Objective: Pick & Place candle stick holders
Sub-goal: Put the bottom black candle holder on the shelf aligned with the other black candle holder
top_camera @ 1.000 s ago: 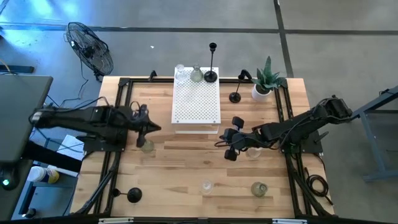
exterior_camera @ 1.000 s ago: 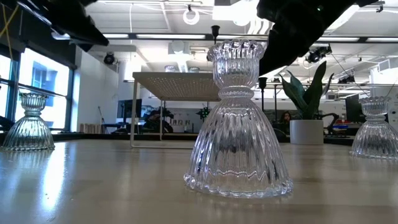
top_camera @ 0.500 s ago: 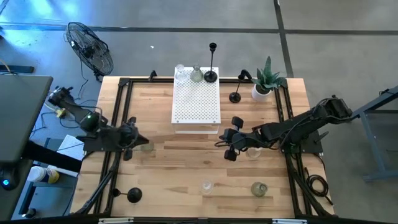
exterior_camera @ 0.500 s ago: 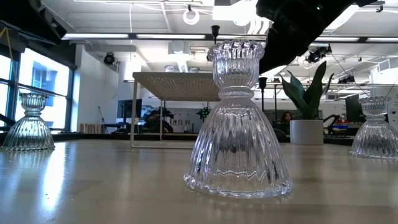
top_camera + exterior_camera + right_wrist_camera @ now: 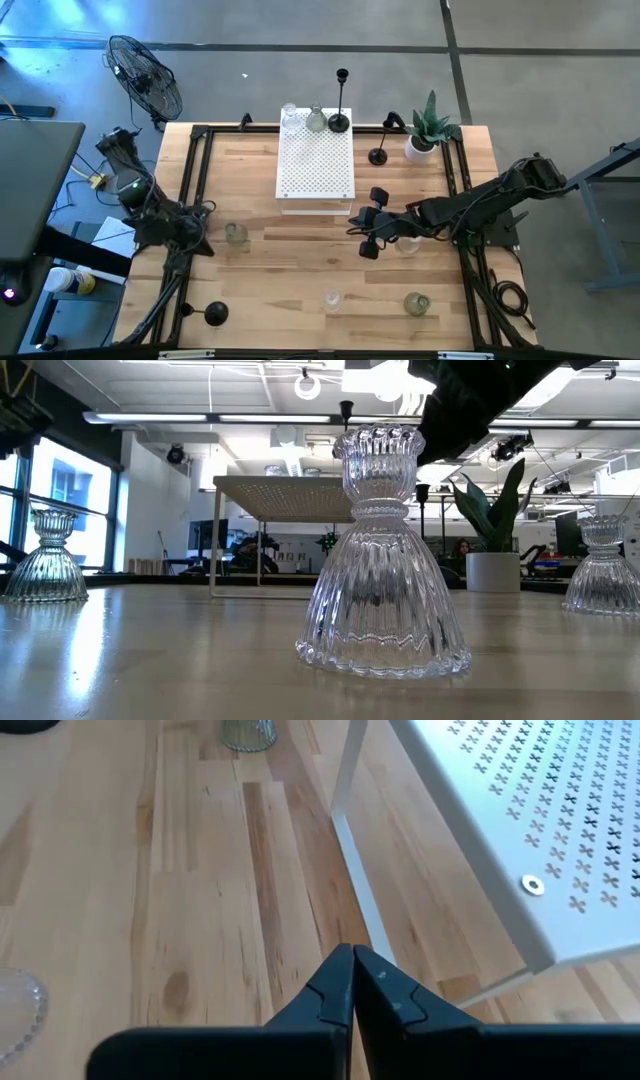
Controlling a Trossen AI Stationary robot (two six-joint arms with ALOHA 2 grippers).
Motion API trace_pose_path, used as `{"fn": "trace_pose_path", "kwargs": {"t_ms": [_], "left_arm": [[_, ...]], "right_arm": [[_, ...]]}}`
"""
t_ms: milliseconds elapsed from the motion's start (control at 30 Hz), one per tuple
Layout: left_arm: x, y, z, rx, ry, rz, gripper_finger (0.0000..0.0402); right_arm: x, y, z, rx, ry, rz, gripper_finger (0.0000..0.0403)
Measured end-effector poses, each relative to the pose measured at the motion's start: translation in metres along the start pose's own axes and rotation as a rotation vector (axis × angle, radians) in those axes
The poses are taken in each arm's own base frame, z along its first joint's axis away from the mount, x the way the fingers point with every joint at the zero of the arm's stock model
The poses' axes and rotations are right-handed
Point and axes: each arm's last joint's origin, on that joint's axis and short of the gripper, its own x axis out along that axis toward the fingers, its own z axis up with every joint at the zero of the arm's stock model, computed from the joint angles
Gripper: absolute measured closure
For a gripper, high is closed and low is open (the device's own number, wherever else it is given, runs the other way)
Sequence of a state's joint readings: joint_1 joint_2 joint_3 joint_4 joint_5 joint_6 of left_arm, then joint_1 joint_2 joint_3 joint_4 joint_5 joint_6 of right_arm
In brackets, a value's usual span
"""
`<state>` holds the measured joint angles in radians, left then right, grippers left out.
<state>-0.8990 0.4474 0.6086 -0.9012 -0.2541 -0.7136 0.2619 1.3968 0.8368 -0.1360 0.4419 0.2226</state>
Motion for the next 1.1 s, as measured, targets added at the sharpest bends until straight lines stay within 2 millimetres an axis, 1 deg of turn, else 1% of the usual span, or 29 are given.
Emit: {"fn": "trace_pose_path", "kwargs": {"t_ms": [100, 267, 367, 500, 567, 667, 800, 867, 967, 1100], "left_arm": [[0.001, -0.003, -0.002, -0.001, 0.033, -0.032, 0.0383], [0.001, -0.014, -0.003, -0.014, 0.087, -0.17, 0.0383], [0.0, -0.021, -0.003, -0.034, 0.087, -0.235, 0.0382], [0.003, -0.028, -0.006, -0.034, 0.094, -0.22, 0.038], [0.007, -0.034, -0.007, -0.015, 0.088, -0.204, 0.0368], [0.014, -0.045, -0.01, 0.007, 0.077, -0.186, 0.0338], [0.024, -0.061, -0.023, 0.023, 0.103, -0.139, 0.0291], [0.028, -0.068, -0.031, 0.008, 0.116, -0.116, 0.0274], [0.032, -0.081, -0.043, -0.001, 0.099, -0.109, 0.0259], [0.033, -0.095, -0.055, 0.019, 0.02, -0.117, 0.0256]], "right_arm": [[0.0, 0.0, 0.0, -0.004, 0.0, 0.0, 0.0402], [0.0, 0.0, 0.001, -0.01, -0.005, 0.002, 0.0402], [0.0, 0.0, 0.002, -0.014, -0.015, 0.007, 0.0401], [0.0, 0.001, 0.003, -0.01, -0.031, 0.017, 0.0402], [0.0, 0.001, 0.003, -0.014, -0.031, 0.018, 0.0402], [0.0, 0.001, 0.004, -0.013, -0.033, 0.019, 0.0401], [0.0, 0.001, 0.004, -0.016, -0.034, 0.019, 0.0402], [0.0, 0.001, 0.004, -0.016, -0.033, 0.019, 0.0401], [0.0, 0.001, 0.004, -0.015, -0.036, 0.023, 0.0402], [0.0, 0.001, 0.004, -0.023, -0.041, 0.025, 0.0401]]}}
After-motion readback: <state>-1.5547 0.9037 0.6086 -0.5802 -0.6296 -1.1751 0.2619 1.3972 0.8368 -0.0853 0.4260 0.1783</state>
